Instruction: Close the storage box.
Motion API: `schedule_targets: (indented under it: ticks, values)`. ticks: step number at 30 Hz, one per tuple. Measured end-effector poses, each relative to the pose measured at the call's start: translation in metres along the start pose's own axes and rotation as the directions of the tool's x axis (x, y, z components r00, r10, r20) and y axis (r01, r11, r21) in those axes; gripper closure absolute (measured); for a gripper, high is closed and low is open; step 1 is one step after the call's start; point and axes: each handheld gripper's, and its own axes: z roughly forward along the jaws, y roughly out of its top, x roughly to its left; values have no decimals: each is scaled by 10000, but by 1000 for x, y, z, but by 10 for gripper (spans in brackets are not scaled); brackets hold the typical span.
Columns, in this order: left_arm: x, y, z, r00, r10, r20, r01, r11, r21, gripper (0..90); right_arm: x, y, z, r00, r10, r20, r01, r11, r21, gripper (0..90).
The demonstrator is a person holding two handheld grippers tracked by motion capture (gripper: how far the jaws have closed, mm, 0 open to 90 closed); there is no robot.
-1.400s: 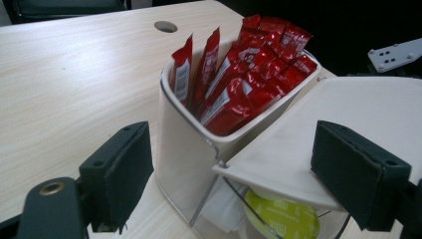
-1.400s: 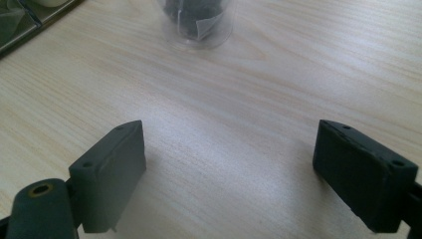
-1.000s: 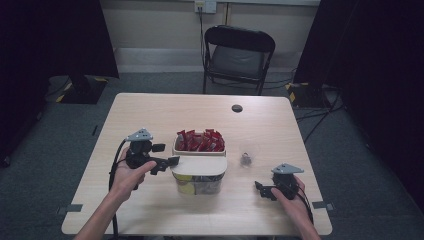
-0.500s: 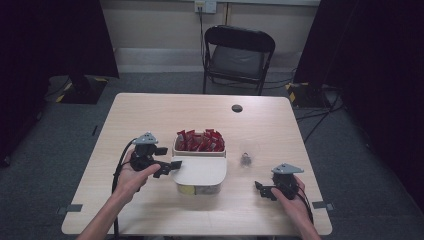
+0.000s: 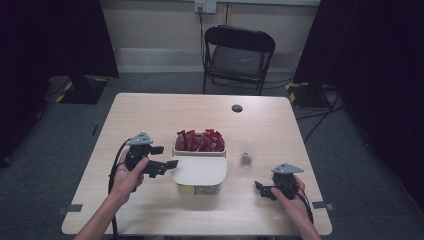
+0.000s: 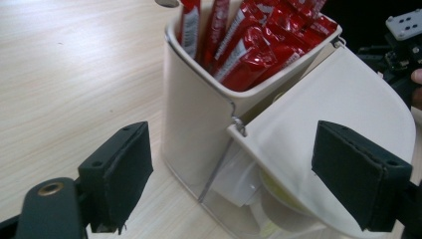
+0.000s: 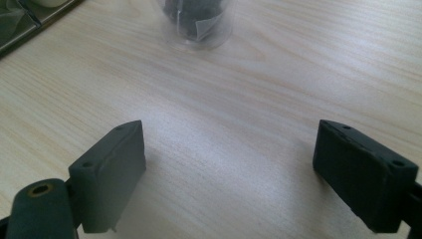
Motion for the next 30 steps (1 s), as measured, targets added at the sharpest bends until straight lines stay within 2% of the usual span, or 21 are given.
schedule_targets:
  ticks: [8, 15, 18, 26, 30]
  values:
    - [14, -9, -17, 9980, -269, -576, 267, 9996, -39, 158, 0, 0, 0, 10000, 4, 5, -4, 10000, 2, 127]
    - [26, -21, -26, 9930, -410, -1110, 431, 9989, 164, 158, 0, 0, 0, 10000, 33, 27, -33, 10000, 4, 127]
    - [32, -30, -27, 9919, -286, -1236, 340, 9985, 420, 158, 0, 0, 0, 10000, 33, 25, -33, 10000, 5, 127]
    - [49, -55, -29, 9812, -525, -1857, 744, 9909, 1126, 158, 0, 0, 0, 10000, 35, 25, -35, 10000, 5, 127]
    - [56, -68, -28, 9719, -685, -2252, 1014, 9852, 1379, 158, 0, 0, 0, 10000, 32, 25, -32, 10000, 3, 127]
